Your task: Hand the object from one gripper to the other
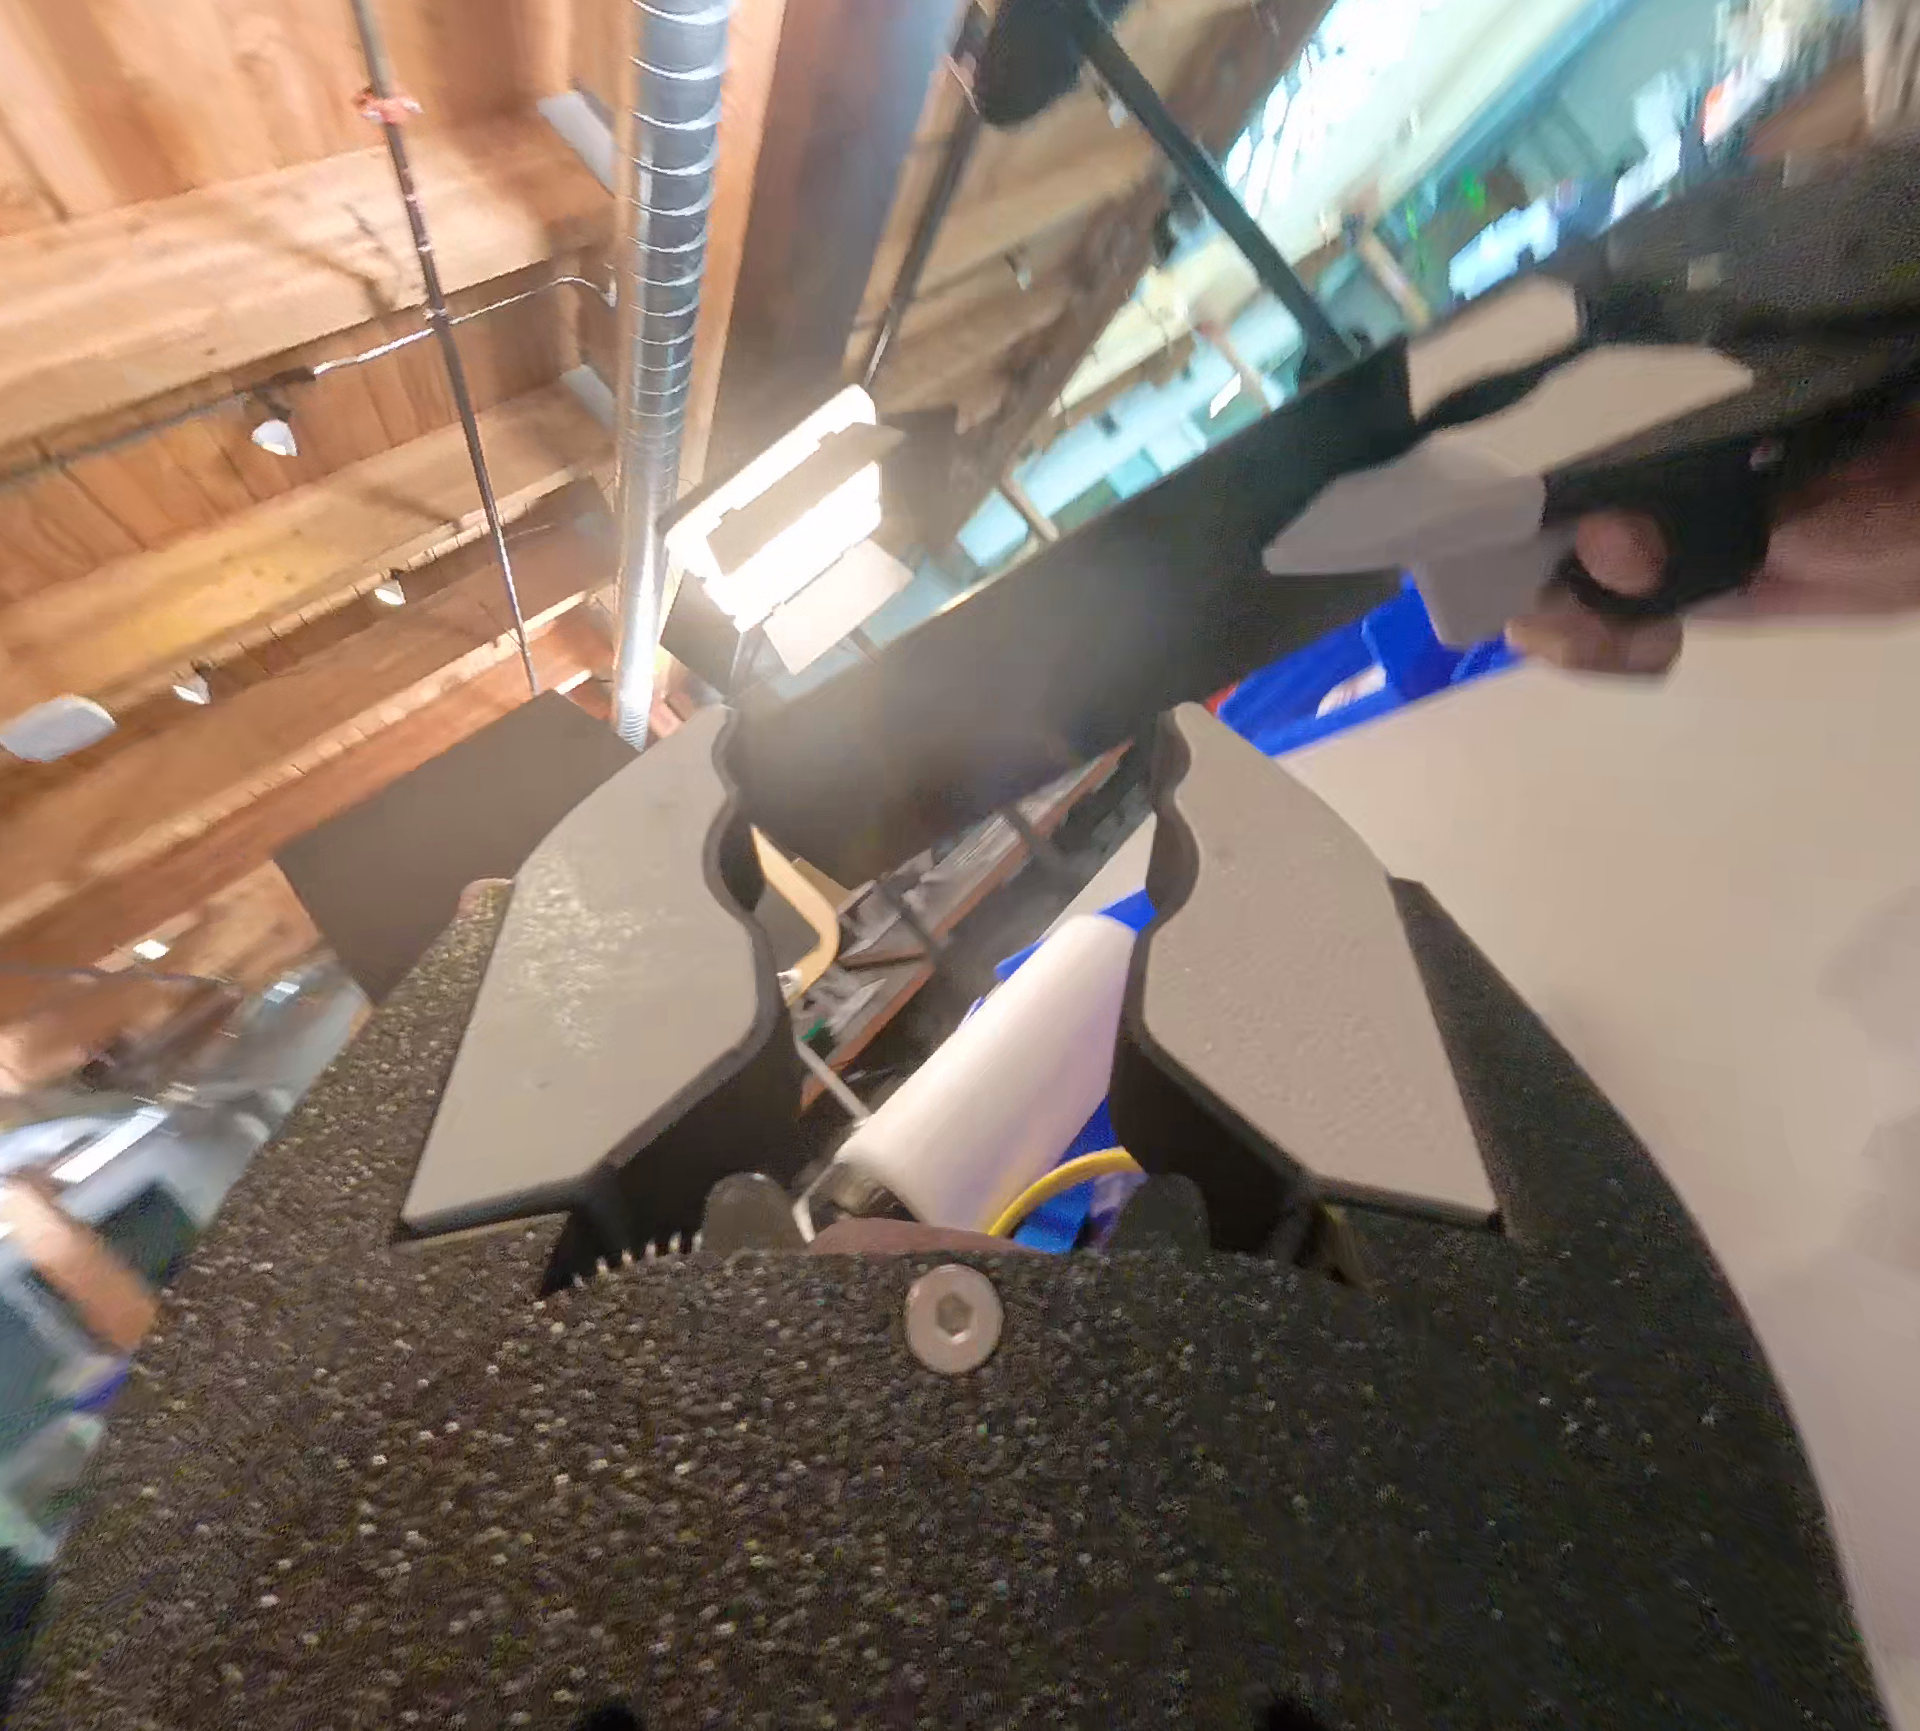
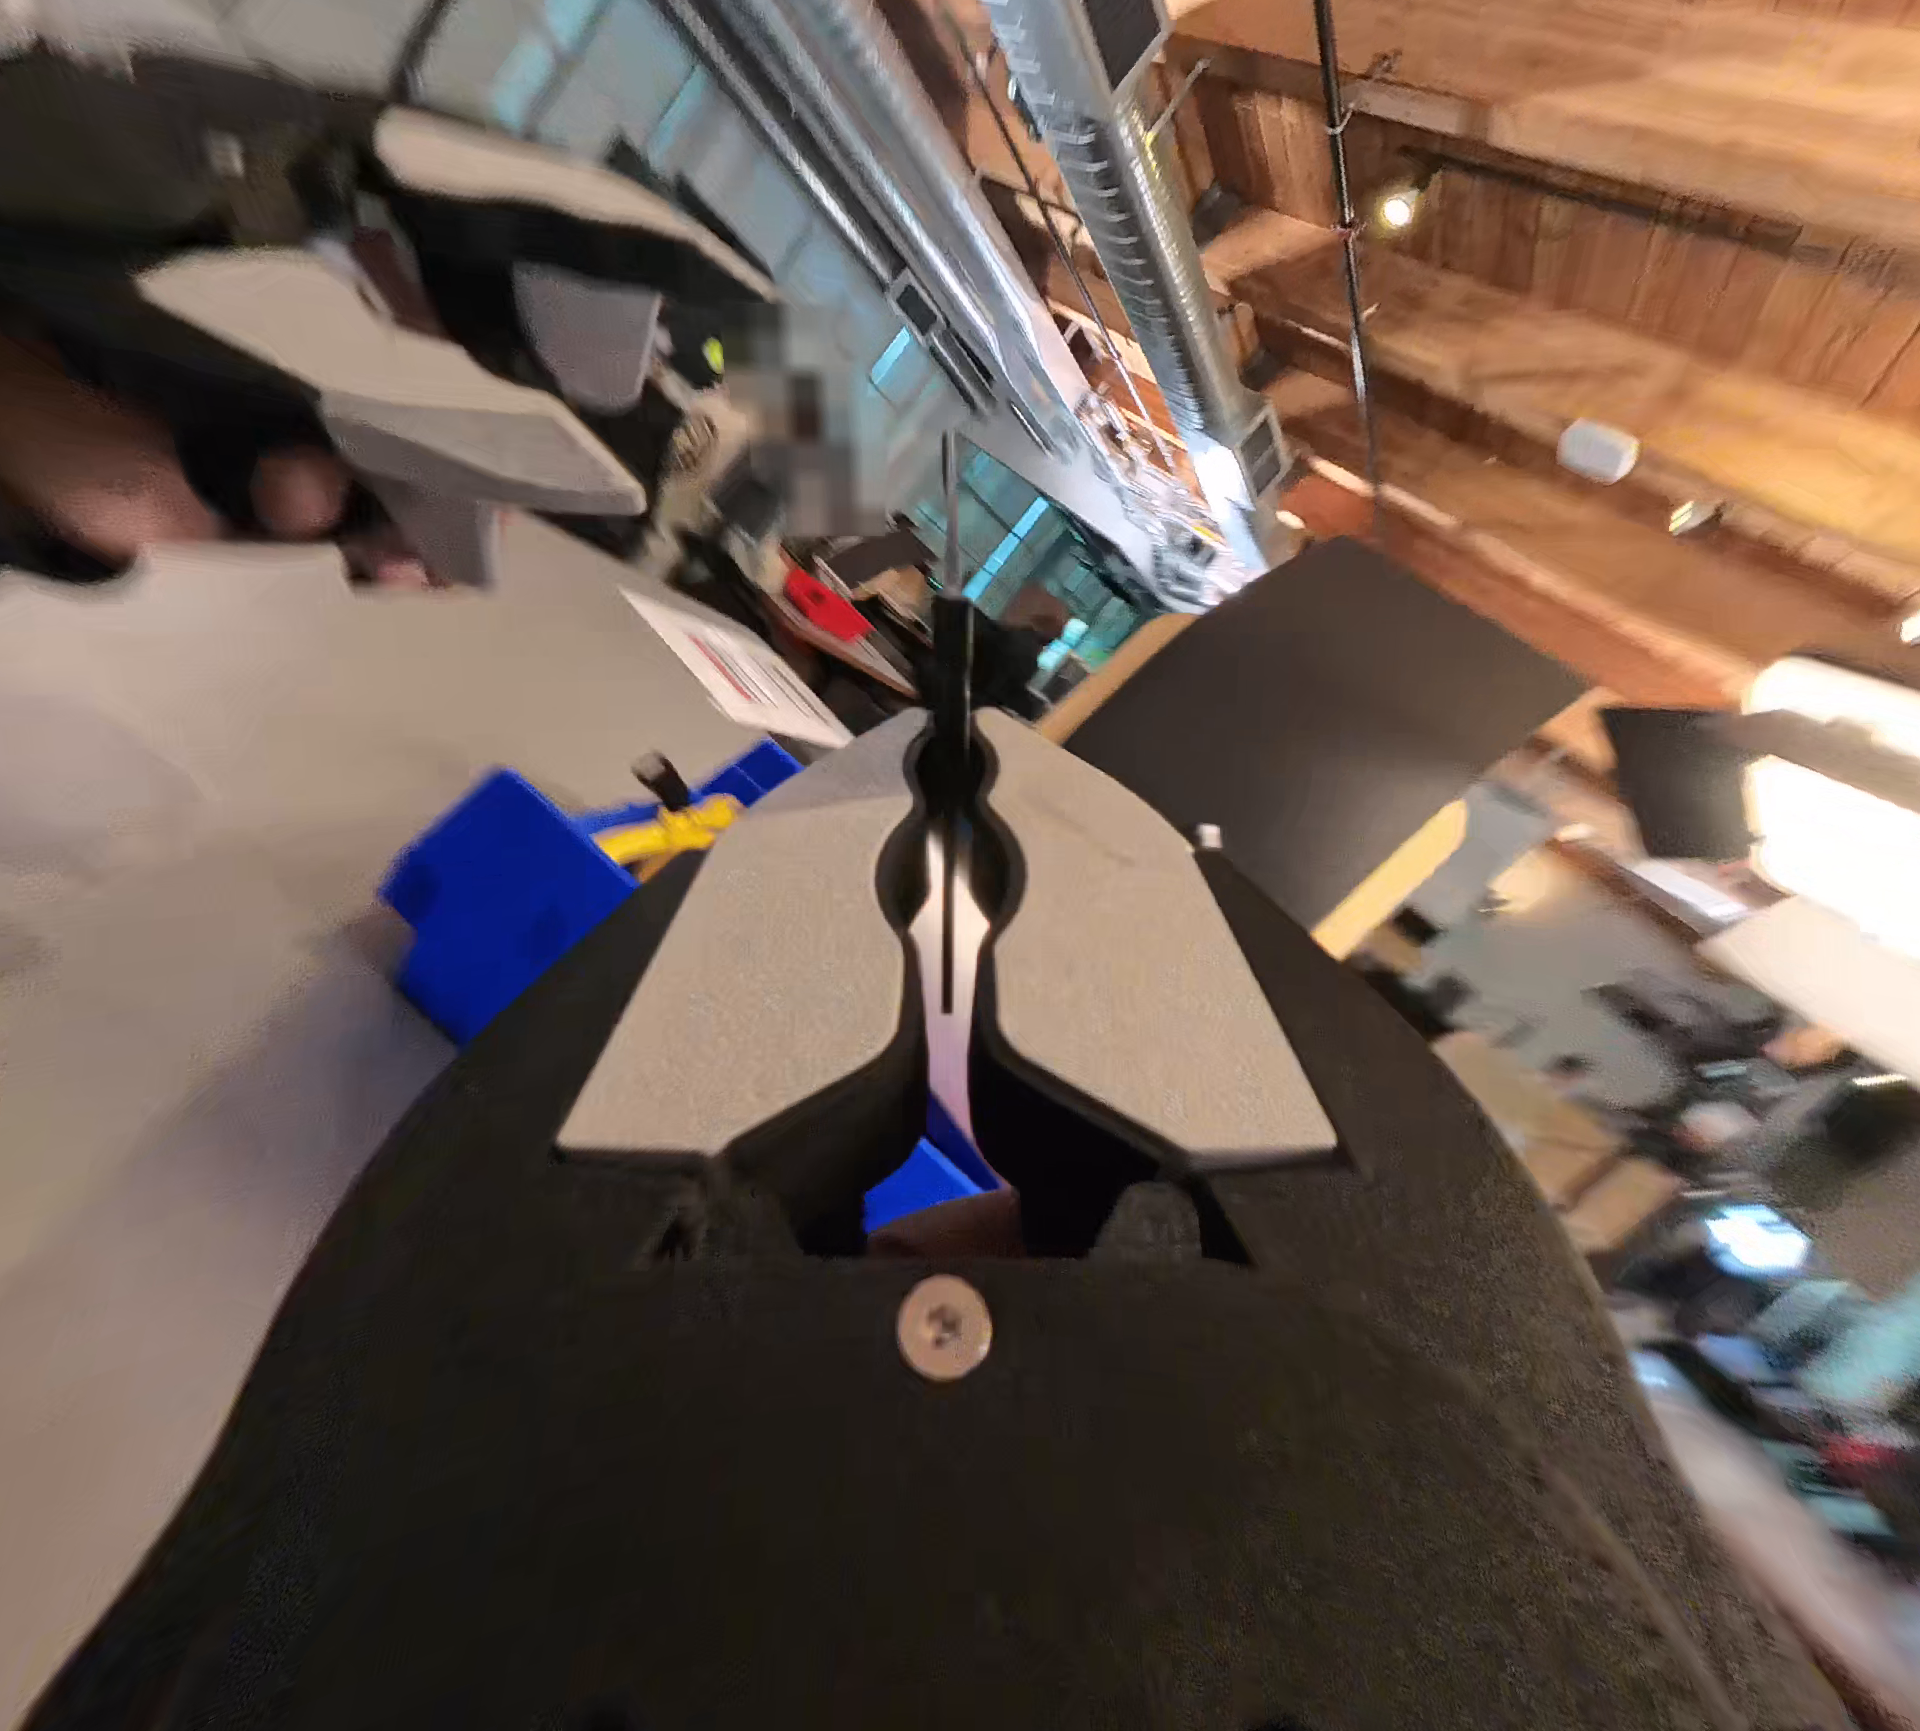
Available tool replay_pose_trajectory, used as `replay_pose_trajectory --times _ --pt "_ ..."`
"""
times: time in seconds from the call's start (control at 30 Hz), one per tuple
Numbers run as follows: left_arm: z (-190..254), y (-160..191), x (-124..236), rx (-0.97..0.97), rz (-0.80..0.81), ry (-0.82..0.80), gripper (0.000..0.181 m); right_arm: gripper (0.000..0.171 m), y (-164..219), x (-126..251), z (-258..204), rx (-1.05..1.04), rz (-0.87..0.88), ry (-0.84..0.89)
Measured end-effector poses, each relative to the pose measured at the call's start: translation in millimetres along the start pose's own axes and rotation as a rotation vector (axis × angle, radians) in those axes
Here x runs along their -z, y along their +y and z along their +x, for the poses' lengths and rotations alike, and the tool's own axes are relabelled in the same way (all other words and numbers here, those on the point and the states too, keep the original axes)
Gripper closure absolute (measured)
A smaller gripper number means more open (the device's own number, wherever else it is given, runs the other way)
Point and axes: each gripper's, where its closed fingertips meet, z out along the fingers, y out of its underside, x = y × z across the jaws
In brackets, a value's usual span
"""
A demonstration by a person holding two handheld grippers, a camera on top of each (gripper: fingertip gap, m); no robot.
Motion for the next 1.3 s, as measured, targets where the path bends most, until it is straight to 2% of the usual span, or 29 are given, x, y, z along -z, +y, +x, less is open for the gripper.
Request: replay_pose_trajectory --times 0.1,0.23,0.3,0.37,0.43,0.5,0.63,0.73,0.83,0.97,1.03,1.1,1.17,1.3 --pt "-15.2 7.9 -0.6 0.296 0.031 -0.004 0.103 0.171 -4.7 1.9 12.1 -0.342 0.122 -0.033" --pt "-4.7 30.3 -12.6 0.809 0.019 0.111 0.103 0.170 -16.7 4.5 17.3 -0.748 0.339 -0.109" --pt "3.0 27.8 -17.4 1.040 0.086 0.172 0.104 0.168 -18.2 4.2 18.7 -0.908 0.426 -0.112" --pt "4.4 23.8 -20.3 1.217 0.161 0.186 0.107 0.168 -10.4 -0.3 17.9 -0.990 0.434 -0.082" --pt "2.1 27.5 -21.7 1.289 0.191 0.140 0.110 0.169 -1.6 -3.2 18.2 -1.007 0.416 -0.044" --pt "-3.7 34.7 -20.6 1.275 0.186 0.061 0.110 0.170 4.2 -2.8 22.5 -0.996 0.398 -0.010" --pt "-22.9 46.3 -12.0 1.217 0.184 -0.109 0.112 0.169 -0.4 13.4 46.4 -0.970 0.469 0.087" --pt "-11.0 56.3 -17.8 1.244 0.090 -0.082 0.112 0.169 -6.3 28.3 62.3 -1.015 0.576 0.137" --pt "18.0 55.5 -29.5 1.302 0.021 0.051 0.105 0.170 -9.8 30.8 60.7 -1.135 0.665 0.078" --pt "37.4 30.5 -34.8 1.417 0.127 0.195 0.105 0.169 4.4 1.7 23.1 -1.221 0.548 -0.009" --pt "29.0 29.3 -30.6 1.431 0.186 0.141 0.130 0.169 11.0 -14.9 -3.4 -1.248 0.468 -0.075" --pt "10.3 35.0 -20.6 1.416 0.252 0.050 0.170 0.168 14.7 -26.8 -25.2 -1.228 0.388 -0.131" --pt "-2.0 39.8 -13.4 1.396 0.258 0.044 0.177 0.159 27.5 -39.6 -43.3 -1.126 0.202 -0.150" --pt "-5.7 59.2 -11.5 1.241 0.047 0.042 0.176 0.126 71.0 -48.0 -59.8 -0.674 -0.256 -0.100"
